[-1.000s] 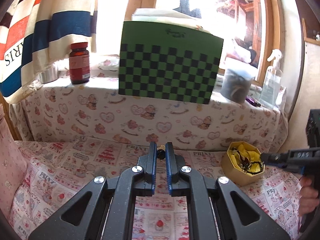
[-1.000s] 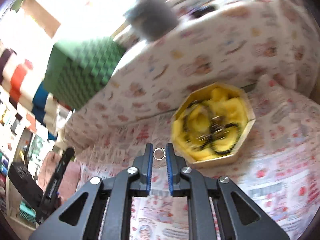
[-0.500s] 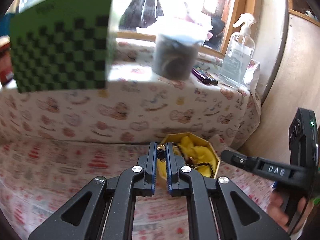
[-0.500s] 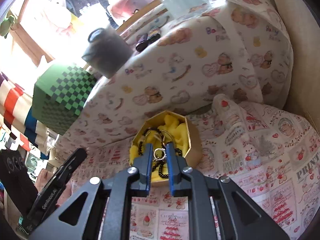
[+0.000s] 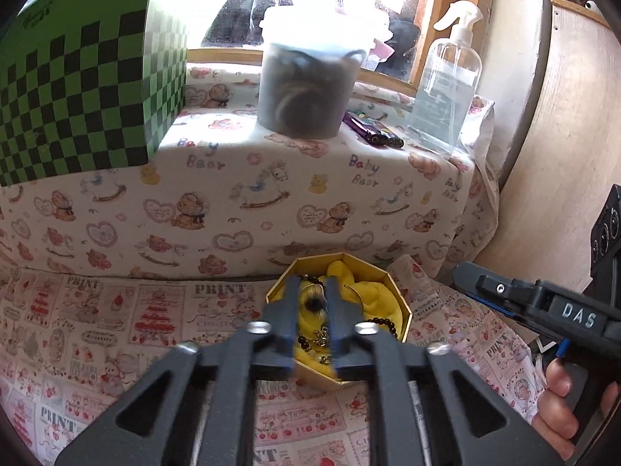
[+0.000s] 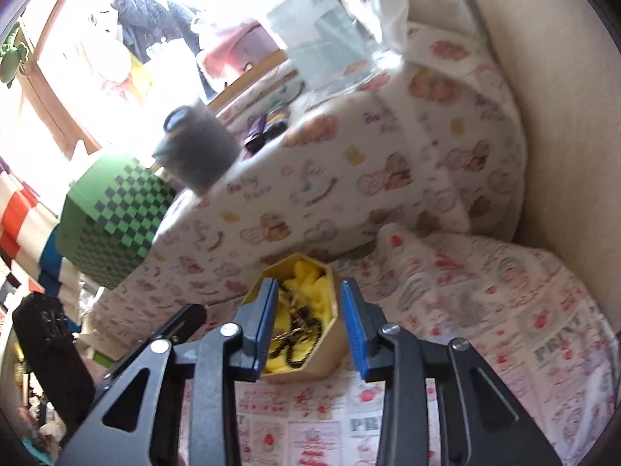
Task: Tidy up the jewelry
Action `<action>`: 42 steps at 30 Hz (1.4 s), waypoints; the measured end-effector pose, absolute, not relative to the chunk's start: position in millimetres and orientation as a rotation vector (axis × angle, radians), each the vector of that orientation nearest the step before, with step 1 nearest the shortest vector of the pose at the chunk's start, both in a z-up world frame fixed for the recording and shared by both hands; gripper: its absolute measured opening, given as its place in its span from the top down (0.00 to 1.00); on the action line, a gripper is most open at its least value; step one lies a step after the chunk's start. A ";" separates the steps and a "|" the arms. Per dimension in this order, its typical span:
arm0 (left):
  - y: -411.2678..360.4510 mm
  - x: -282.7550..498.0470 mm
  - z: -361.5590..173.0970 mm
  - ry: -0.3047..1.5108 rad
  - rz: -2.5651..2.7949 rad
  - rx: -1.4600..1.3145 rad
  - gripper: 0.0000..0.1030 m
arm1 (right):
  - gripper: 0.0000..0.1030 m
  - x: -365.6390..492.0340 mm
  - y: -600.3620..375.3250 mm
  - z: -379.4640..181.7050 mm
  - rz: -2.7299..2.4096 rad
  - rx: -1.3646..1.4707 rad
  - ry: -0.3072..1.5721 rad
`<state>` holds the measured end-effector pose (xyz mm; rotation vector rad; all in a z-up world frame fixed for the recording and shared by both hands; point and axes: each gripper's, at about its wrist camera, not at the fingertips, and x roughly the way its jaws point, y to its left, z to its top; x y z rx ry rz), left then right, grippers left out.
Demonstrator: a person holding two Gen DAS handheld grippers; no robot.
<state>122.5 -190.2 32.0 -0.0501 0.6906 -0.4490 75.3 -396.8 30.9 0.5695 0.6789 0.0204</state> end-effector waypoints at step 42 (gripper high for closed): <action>-47.6 30.9 23.6 0.198 -0.153 0.086 0.02 | 0.00 13.5 -244.5 27.8 0.045 -0.006 0.218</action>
